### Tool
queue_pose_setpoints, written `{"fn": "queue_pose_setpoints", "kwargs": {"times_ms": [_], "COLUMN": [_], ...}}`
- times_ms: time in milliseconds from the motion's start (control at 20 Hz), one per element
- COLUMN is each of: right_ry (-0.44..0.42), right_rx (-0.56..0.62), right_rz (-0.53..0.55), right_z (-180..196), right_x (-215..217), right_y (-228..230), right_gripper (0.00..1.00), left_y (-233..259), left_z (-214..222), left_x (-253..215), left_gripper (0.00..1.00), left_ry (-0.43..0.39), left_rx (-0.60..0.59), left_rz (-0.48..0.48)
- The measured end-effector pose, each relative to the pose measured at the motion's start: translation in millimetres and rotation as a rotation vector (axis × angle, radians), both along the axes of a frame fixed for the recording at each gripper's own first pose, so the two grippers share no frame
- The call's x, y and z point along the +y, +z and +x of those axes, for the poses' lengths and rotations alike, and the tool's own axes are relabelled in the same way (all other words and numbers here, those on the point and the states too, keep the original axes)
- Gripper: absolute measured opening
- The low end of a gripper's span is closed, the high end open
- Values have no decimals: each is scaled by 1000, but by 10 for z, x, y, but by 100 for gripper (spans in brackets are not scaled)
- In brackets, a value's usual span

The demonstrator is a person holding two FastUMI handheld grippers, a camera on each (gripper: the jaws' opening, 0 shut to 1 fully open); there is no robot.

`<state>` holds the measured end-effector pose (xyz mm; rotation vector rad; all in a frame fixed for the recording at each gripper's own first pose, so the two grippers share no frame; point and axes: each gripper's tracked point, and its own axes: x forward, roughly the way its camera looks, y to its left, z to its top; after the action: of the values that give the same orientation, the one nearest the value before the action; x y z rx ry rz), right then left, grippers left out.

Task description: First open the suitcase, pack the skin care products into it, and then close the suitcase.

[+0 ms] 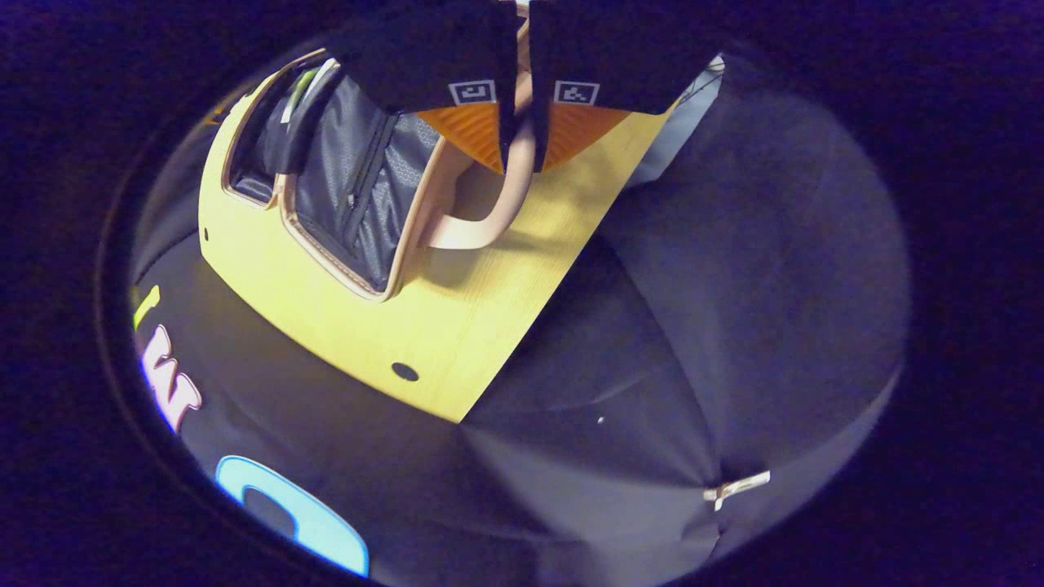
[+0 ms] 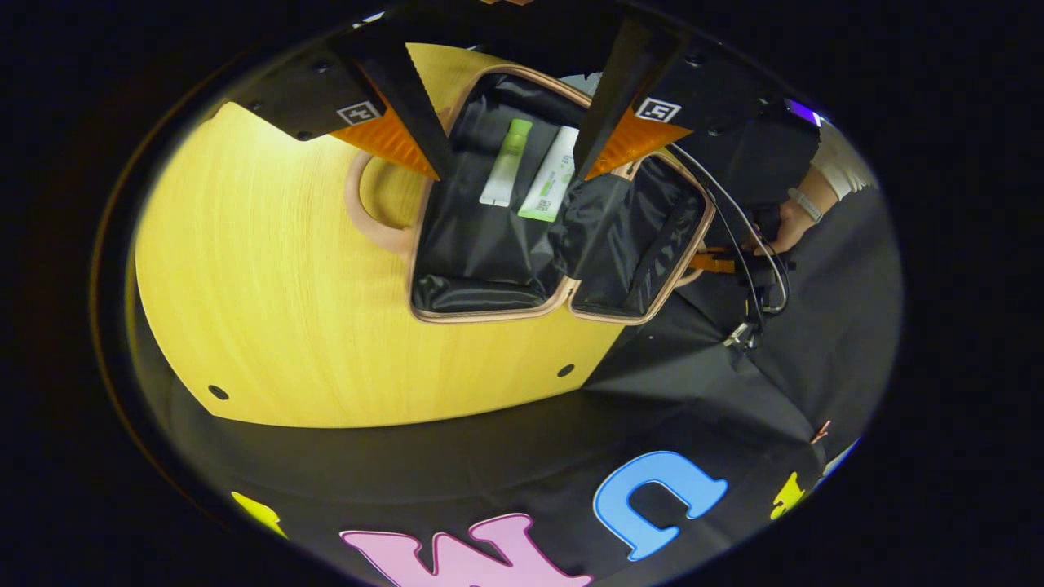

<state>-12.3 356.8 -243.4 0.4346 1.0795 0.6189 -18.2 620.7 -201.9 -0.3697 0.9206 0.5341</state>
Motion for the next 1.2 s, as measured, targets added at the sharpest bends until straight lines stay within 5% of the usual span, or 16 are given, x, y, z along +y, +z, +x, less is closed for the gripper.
{"fn": "queue_pose_setpoints", "kwargs": {"times_ms": [350,600,950,1200], "right_ry": [73,93,31,-33], "right_rx": [-100,-135,-154,-164], "right_rz": [81,87,54,40], "right_z": [112,13,-113,-159], "right_x": [-224,-789,-1603,-2154], "right_y": [285,394,398,463], "right_gripper": [96,96,96,96], "left_y": [1534,1895,883,-397], "left_z": [385,729,1152,1146], "left_x": [-1283,-2828,-4792,-5353], "left_gripper": [10,9,10,14], "left_ry": [-223,-411,-608,-591], "left_rx": [-279,-383,-258,41], "left_rz": [86,13,-176,-255]}}
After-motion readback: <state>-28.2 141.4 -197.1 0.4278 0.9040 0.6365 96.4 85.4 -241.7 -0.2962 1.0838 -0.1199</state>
